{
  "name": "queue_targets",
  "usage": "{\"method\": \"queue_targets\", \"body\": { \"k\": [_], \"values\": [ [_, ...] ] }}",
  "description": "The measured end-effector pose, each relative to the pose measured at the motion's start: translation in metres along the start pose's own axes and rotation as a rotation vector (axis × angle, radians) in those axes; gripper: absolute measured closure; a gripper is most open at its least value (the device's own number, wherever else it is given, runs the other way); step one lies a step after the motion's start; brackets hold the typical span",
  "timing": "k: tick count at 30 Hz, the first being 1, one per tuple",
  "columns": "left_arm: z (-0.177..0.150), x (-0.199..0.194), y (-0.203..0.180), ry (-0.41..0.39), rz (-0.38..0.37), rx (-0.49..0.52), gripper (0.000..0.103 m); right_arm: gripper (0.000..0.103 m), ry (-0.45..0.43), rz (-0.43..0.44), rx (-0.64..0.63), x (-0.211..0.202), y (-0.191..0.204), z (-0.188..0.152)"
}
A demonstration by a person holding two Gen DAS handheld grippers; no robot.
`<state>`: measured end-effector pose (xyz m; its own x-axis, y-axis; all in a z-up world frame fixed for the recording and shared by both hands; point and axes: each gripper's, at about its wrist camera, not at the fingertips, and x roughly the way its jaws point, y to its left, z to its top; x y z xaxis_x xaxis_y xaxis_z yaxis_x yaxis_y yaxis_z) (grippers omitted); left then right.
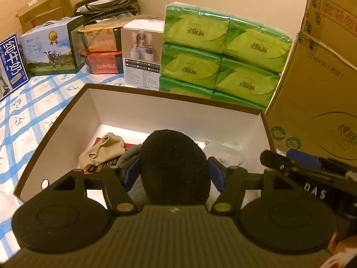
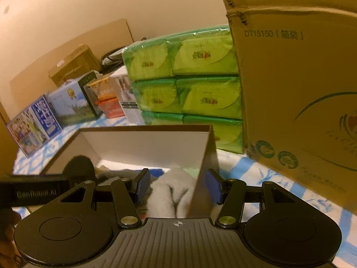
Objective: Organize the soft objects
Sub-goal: 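Carry the towel and black pad over the box and open both tools, then withdraw both open tools from the box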
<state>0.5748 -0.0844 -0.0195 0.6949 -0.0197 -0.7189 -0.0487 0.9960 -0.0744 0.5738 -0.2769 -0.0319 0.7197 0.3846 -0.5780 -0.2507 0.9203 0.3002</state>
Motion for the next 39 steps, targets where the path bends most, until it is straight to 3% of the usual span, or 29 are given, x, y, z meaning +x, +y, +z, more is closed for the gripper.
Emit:
{"method": "queue_targets", "body": {
  "k": [4, 6, 9, 22, 35, 39],
  "values": [
    [0.002, 0.004, -0.006, -0.013, -0.031, 0.015, 0.037, 0.047, 0.007, -0.022, -0.031, 0.0, 0.0, -0.004],
    [0.003, 0.006, -0.007, -0.017, -0.05, 0.009, 0.031, 0.047, 0.017, -0.031, -0.052, 0.001, 0.001, -0.007],
    [0.004, 0.009, -0.008, -0.015, -0.041, 0.003, 0.029, 0.047, 0.023, -0.029, -0.072, 0.002, 0.003, -0.01],
    [-0.001, 0.007, 0.005, 0.009, -0.018, -0.019, 0.029, 0.047, 0.034, 0.001, -0.093, -0.004, 0.01, -0.019],
    [-0.008, -0.025, 0.003, -0.005, -0.047, 0.003, 0.029, 0.047, 0.014, 0.033, -0.068, -0.03, 0.02, -0.022],
    [-0.014, -0.045, 0.001, -0.017, -0.053, 0.02, 0.029, 0.038, 0.005, 0.037, -0.063, -0.047, 0.024, -0.027]
  ]
}}
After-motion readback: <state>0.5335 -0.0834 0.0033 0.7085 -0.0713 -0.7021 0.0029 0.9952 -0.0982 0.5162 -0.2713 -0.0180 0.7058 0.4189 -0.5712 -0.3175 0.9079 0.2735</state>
